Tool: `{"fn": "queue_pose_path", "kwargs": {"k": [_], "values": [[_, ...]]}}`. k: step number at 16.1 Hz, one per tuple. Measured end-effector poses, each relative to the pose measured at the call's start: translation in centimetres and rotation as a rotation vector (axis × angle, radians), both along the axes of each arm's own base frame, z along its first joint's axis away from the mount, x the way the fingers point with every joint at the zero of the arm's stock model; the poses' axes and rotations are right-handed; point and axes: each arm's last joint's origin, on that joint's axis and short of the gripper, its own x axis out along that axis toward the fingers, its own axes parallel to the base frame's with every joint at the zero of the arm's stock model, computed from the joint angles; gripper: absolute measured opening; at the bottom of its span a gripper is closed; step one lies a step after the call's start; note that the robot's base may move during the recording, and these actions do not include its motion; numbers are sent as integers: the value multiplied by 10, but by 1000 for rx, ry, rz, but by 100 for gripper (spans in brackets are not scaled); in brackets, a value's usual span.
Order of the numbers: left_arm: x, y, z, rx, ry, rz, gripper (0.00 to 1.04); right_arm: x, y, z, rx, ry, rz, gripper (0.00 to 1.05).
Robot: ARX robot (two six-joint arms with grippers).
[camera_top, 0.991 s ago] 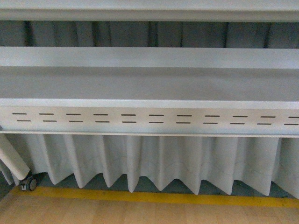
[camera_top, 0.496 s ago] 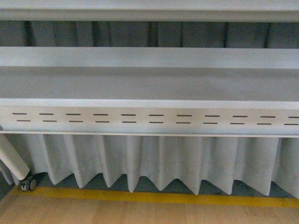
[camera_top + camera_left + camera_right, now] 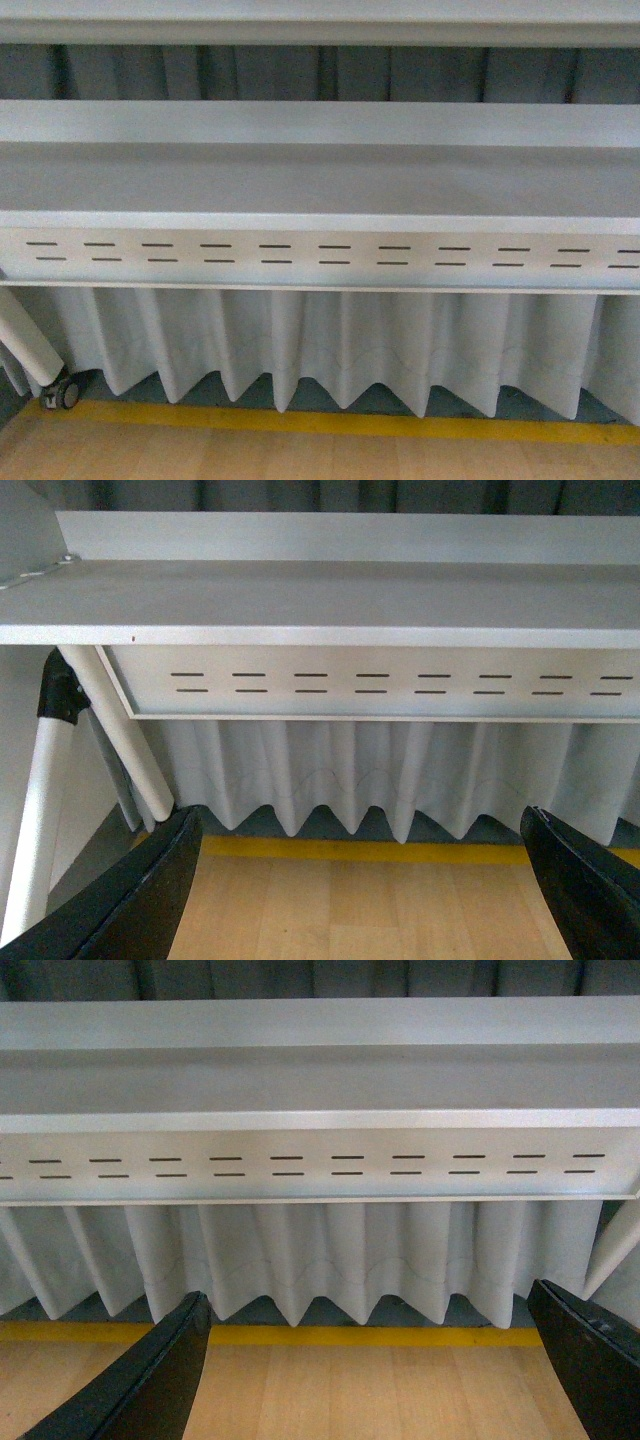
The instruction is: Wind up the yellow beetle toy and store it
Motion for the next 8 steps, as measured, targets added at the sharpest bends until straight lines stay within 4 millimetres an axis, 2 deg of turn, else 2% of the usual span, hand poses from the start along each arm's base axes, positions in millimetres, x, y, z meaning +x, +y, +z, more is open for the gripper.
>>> {"fn": "queue_pose_path", "kwargs": {"k": [8], "values": [[0, 0, 0, 0, 2, 0, 98, 0, 0, 0, 0, 2, 0, 98]]}}
